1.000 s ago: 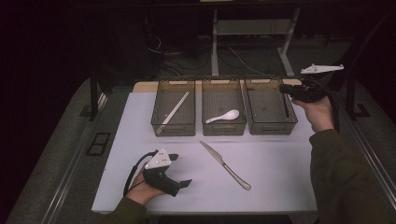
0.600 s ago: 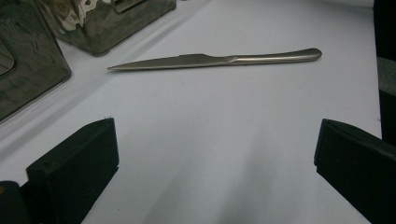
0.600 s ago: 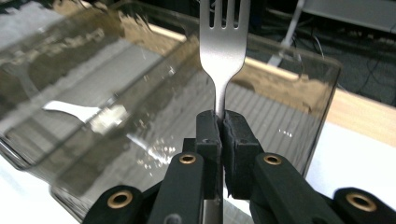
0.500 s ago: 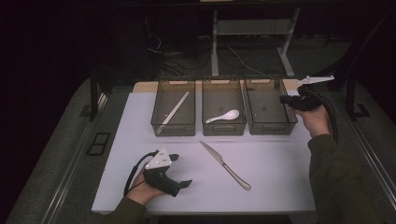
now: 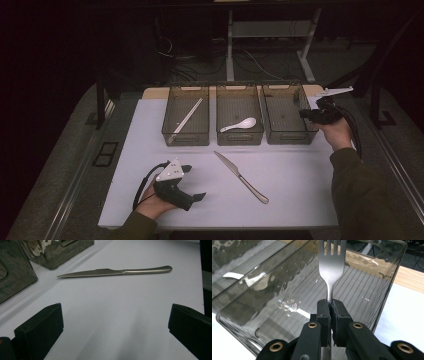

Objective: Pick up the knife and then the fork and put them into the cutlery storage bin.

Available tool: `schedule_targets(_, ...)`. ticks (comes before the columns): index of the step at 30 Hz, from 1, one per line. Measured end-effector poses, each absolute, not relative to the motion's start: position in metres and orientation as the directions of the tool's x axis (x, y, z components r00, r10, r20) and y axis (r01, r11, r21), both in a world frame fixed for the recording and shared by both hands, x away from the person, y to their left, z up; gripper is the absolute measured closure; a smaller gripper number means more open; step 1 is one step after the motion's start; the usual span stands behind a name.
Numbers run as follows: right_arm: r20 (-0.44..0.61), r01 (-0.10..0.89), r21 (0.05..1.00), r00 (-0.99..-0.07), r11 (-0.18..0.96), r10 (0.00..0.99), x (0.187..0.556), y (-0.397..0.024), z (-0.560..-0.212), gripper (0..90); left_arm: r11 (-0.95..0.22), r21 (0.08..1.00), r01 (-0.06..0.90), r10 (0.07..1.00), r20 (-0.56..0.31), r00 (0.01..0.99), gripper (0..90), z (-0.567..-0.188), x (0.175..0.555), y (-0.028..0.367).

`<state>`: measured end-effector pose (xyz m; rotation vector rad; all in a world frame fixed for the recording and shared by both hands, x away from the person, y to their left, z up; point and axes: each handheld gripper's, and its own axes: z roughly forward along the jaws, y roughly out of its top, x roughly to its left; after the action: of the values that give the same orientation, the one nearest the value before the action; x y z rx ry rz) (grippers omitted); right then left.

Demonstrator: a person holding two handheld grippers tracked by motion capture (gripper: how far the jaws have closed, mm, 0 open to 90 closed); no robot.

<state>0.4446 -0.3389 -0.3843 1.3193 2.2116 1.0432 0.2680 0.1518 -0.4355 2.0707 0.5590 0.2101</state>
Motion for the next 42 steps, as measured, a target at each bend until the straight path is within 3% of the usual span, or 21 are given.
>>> schedule_targets(13,0.075,0.628,0.71,-0.517,0.319,0.853,0.452,-0.331,-0.39,83.5,-0.451,0.84,0.303,0.466,-0.068,0.882,0.0,-0.435,0.268,0.152)
schedule_targets(21,0.107,0.637,0.715,-0.506,0.287,0.856,0.451,-0.332,-0.39,69.5,-0.45,0.84,0.303,0.466,-0.068,0.882,0.0,-0.435,0.268,0.152)
schedule_targets(26,0.148,0.63,0.736,-0.508,0.249,0.848,0.443,-0.332,-0.38,54.1,-0.445,0.842,0.304,0.469,-0.07,0.88,0.0,-0.435,0.268,0.152)
schedule_targets(36,0.171,0.582,0.776,-0.563,0.242,0.809,0.41,-0.324,-0.359,41.2,-0.448,0.84,0.305,0.471,-0.069,0.88,0.0,-0.435,0.267,0.151)
schedule_targets(42,0.166,0.565,0.785,-0.587,0.255,0.793,0.386,-0.312,-0.355,40.2,-0.447,0.841,0.304,0.471,-0.067,0.879,0.0,-0.434,0.267,0.151)
